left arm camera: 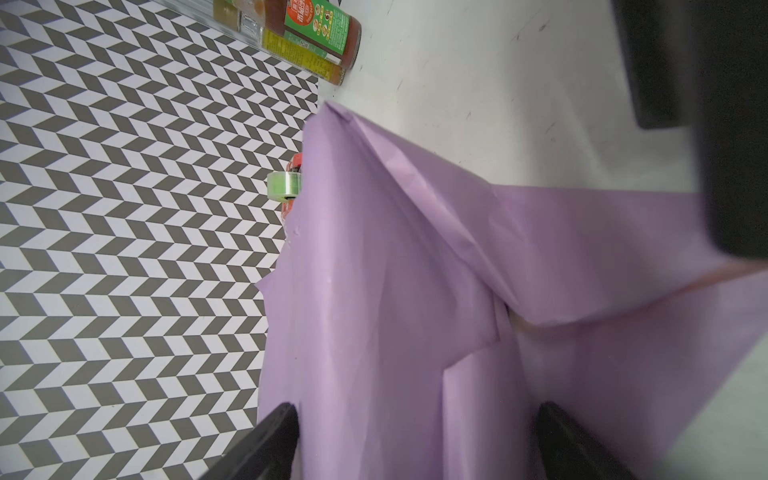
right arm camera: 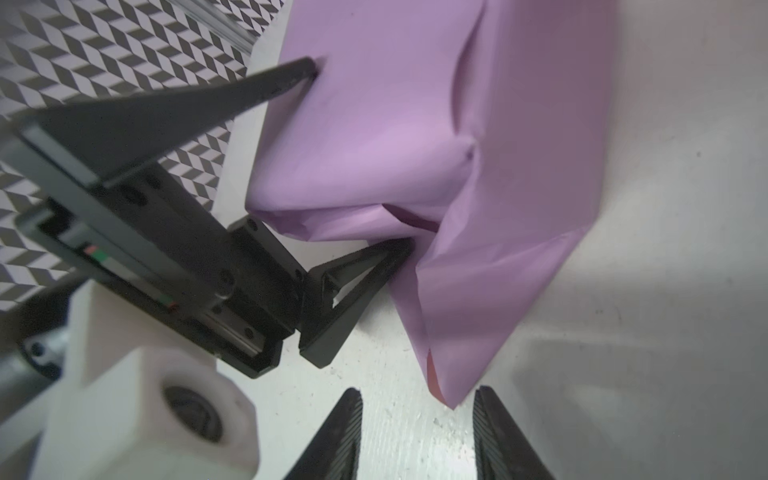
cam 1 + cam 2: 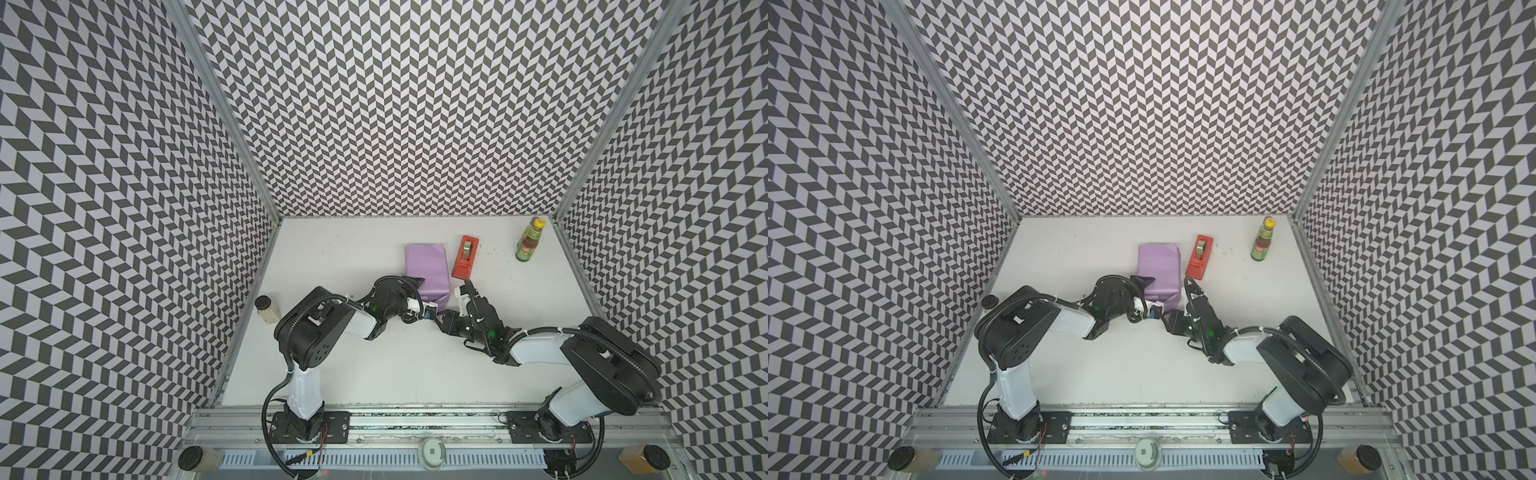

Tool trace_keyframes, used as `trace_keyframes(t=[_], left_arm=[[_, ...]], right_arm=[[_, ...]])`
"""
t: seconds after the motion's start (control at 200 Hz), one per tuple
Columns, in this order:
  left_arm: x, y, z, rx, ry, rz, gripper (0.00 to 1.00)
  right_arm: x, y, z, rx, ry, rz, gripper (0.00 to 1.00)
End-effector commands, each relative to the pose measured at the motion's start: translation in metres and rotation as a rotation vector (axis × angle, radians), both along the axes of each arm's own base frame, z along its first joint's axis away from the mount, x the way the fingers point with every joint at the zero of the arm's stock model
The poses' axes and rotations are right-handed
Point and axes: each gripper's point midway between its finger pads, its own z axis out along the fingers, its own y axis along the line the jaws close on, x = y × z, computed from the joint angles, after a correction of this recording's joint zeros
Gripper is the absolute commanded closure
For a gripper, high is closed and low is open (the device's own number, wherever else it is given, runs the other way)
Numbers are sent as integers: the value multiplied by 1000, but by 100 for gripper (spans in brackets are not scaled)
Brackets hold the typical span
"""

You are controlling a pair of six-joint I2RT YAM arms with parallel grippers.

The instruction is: Wrap the gift box in paper

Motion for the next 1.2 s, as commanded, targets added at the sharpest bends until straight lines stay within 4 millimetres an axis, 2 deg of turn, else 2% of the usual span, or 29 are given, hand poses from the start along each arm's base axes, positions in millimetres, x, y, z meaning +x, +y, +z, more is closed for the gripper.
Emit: trace_keyframes(t=[0.0,0.376,0.656,1.132,1.197], left_arm=[[-3,3,-17,32,42,4,10],[-3,4,-18,31,46,6,10],[-3,3,-19,30,48,4,10],[-4,3,-20,31,52,4,10],[-4,3,-20,30,52,5,10]], right_arm=[[7,-7,-2,-125,-57,-32,56],[6,7,-22,-158,-43,0,59],[8,7,-29,-184,-44,-20,71],[18,13,-10,-144,-90,-48,99],[18,13,-4,-129,-101,-48,100]])
